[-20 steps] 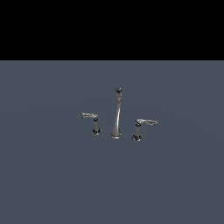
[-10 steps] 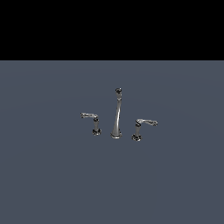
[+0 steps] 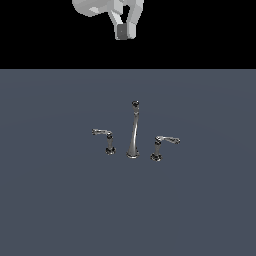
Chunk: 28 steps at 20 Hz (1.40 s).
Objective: Turn on the faucet by rotating a designated handle.
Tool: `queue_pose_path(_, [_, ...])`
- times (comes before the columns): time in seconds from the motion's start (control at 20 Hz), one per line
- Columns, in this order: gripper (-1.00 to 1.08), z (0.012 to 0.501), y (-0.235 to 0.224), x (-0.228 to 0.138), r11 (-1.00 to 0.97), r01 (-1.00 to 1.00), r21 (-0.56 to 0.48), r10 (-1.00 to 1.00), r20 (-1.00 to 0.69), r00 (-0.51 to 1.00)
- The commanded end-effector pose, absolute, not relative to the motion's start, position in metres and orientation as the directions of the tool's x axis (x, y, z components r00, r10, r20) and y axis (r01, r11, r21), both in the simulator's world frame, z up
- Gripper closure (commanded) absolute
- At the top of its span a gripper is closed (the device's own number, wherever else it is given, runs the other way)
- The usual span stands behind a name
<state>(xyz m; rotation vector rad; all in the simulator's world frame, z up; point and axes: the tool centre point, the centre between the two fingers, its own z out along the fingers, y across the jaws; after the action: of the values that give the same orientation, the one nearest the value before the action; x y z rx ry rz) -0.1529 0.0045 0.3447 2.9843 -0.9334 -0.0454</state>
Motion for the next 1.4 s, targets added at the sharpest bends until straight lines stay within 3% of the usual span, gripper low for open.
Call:
queue_pose_path(0.0, [1.08,0.329,0.002,-0.141,-0.779,-0.626,0.021,-0.627,-0.021,0.779])
queue_pose_path(1.35, [1.08,0.161,-0.084,-0.036,-0.128,-0.992,0.009,-0.992,-0.004,0.128])
